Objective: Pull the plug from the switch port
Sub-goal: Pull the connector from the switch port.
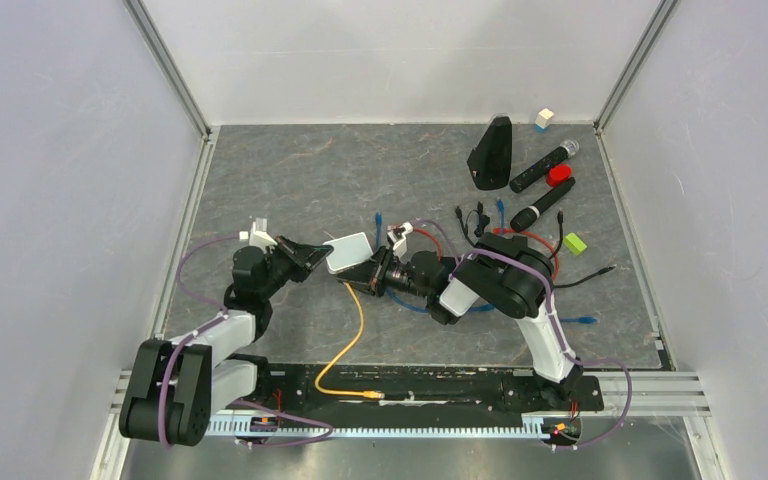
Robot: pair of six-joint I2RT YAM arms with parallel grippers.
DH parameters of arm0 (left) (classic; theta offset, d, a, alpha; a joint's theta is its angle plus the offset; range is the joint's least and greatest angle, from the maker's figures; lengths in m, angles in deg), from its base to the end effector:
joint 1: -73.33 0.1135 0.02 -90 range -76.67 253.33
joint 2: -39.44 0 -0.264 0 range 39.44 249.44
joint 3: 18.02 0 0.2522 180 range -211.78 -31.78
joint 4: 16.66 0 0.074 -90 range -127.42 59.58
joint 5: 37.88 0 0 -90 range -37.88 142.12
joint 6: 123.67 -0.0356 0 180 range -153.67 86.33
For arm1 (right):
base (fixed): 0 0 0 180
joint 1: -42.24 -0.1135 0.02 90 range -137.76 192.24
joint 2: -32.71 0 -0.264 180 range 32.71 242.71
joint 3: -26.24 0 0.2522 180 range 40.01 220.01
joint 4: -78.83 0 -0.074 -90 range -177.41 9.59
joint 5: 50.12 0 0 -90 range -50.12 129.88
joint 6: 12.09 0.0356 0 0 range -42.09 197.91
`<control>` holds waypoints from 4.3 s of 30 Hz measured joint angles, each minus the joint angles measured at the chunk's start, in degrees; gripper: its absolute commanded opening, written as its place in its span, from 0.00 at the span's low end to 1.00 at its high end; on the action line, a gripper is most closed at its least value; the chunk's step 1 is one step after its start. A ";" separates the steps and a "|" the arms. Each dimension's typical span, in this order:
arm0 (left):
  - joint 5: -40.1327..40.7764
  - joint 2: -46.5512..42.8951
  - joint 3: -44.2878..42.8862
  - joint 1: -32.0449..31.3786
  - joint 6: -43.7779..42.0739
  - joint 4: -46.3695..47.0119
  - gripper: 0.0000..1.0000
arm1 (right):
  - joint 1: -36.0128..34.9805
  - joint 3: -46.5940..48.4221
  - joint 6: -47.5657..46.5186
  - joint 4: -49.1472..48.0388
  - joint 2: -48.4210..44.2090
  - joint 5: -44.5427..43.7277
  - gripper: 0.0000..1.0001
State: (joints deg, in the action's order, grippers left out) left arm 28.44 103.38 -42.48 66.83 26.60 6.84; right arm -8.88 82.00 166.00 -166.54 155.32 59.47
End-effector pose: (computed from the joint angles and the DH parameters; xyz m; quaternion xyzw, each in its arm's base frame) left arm 0.1983 -0.0370 0.1610 -0.2433 0.7529 -0.4610 0.4018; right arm 0.2223 0.2947 0.1012 0.1112 0.7070 0.6871 0.1255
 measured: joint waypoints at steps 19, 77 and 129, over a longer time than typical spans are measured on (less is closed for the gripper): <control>3.80 -4.96 1.99 0.00 1.05 -4.66 0.02 | 0.33 -0.11 1.49 -3.61 1.97 -3.58 0.39; 2.36 -8.07 2.34 4.68 -1.31 -11.76 0.02 | 0.59 5.92 -0.39 4.46 3.89 4.00 0.37; -8.44 8.55 3.30 3.45 5.27 0.87 0.02 | -1.22 -5.38 0.68 0.15 1.40 3.54 0.00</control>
State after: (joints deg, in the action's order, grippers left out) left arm 20.00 111.93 -39.18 70.28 31.87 7.71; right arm -10.10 76.63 166.68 -166.39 156.72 63.01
